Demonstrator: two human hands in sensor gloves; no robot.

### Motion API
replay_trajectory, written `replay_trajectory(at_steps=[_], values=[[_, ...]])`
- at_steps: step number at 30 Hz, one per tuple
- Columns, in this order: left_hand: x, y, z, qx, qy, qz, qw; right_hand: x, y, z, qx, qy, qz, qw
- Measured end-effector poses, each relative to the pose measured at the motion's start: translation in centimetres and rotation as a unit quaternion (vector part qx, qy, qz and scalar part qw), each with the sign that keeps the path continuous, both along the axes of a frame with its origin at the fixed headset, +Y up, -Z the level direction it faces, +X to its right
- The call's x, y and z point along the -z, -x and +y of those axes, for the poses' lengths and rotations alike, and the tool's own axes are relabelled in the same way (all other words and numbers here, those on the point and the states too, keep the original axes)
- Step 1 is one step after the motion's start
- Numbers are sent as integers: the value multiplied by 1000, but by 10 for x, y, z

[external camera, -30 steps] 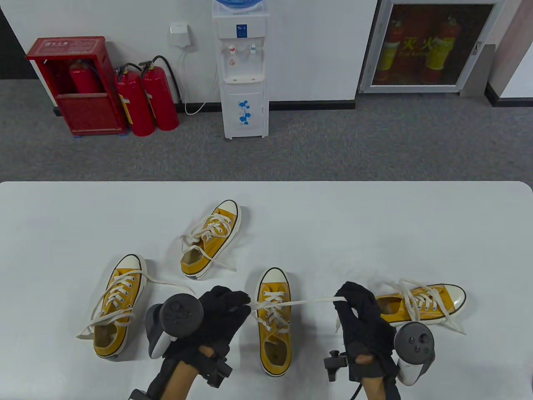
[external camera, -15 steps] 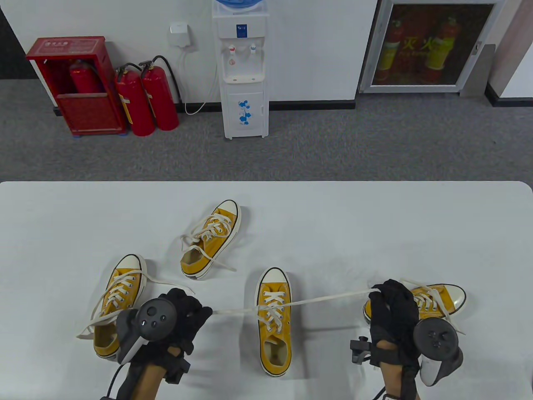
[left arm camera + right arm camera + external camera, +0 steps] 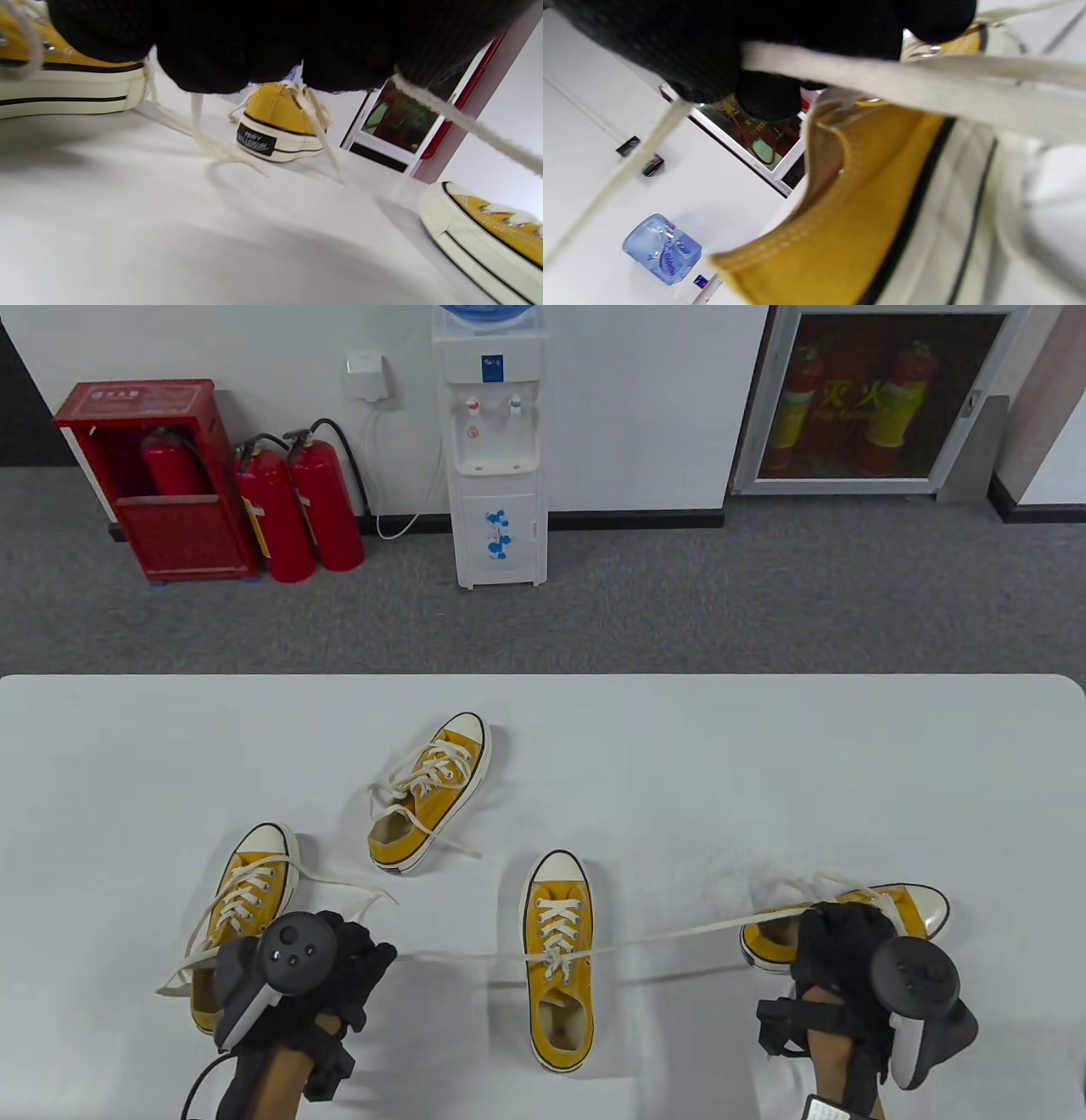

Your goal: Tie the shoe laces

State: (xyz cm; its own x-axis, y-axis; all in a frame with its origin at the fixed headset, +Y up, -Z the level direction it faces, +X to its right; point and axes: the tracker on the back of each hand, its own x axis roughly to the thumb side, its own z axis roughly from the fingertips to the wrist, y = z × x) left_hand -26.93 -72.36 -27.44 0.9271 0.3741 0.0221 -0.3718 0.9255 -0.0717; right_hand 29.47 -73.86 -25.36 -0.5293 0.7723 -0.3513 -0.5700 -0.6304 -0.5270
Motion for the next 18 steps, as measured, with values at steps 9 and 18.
replay_trajectory(at_steps=[9,18], values=[[3,13,-12,-19,47,18,999,-1,-22,-14,-6,40,-50,998],[3,14,-14,-18,60,25,998,-1,-26,-17,-1,49,-53,997]])
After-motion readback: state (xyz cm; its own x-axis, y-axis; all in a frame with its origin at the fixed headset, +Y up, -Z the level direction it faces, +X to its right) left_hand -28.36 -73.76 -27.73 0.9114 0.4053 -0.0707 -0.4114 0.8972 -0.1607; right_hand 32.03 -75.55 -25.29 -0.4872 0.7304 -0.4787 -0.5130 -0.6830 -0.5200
